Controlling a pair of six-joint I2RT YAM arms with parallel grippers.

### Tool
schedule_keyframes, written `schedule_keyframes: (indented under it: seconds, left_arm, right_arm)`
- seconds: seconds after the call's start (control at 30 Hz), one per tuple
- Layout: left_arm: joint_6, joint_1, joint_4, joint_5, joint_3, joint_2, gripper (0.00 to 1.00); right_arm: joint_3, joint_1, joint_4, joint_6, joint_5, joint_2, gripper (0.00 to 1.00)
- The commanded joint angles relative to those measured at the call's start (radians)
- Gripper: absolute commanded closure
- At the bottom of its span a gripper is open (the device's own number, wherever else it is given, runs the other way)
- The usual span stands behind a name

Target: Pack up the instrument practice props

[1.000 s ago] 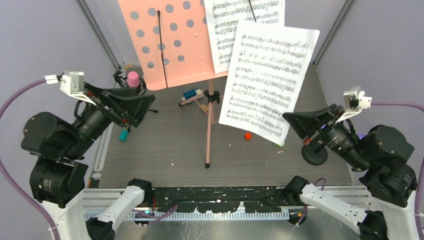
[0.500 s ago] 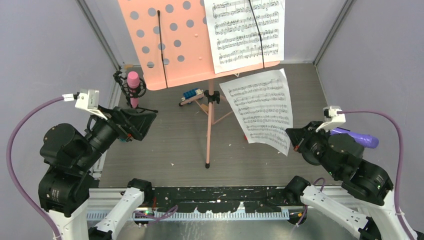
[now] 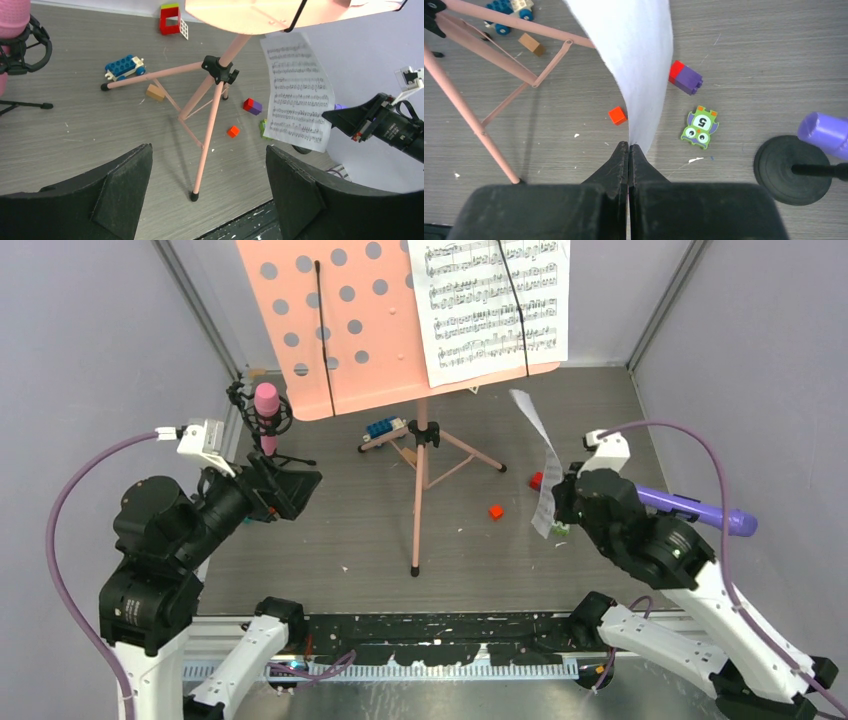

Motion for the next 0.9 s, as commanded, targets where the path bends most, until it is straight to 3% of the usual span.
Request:
schedule_keyframes:
  seconds: [0.0, 0.23, 0.57, 0.87]
  left_arm:
    - [-0.012, 0.001, 0.011, 0.000, -0.018, -0.020, 0.16]
    - [0.001, 0.002, -0.017, -0.007, -0.011, -0.028, 0.16]
    - [-0.001, 0.002, -0.015, -0.004, -0.040, -0.033, 0.16]
    - [0.000, 0.002, -0.015, 0.009, -0.055, -0.028, 0.16]
  right_arm:
    - [0.019, -0.002, 0.146, -0.083, 0.061, 0.092, 1.00]
    - [0.052, -0.066, 0.217, -0.146, 0.020, 0.200, 1.00]
    - [0.020, -0.292, 0.304, -0.134, -0.170, 0.288, 1.00]
    - [0.115, -0.461, 0.324, -0.098, -0.275, 0.501, 1.00]
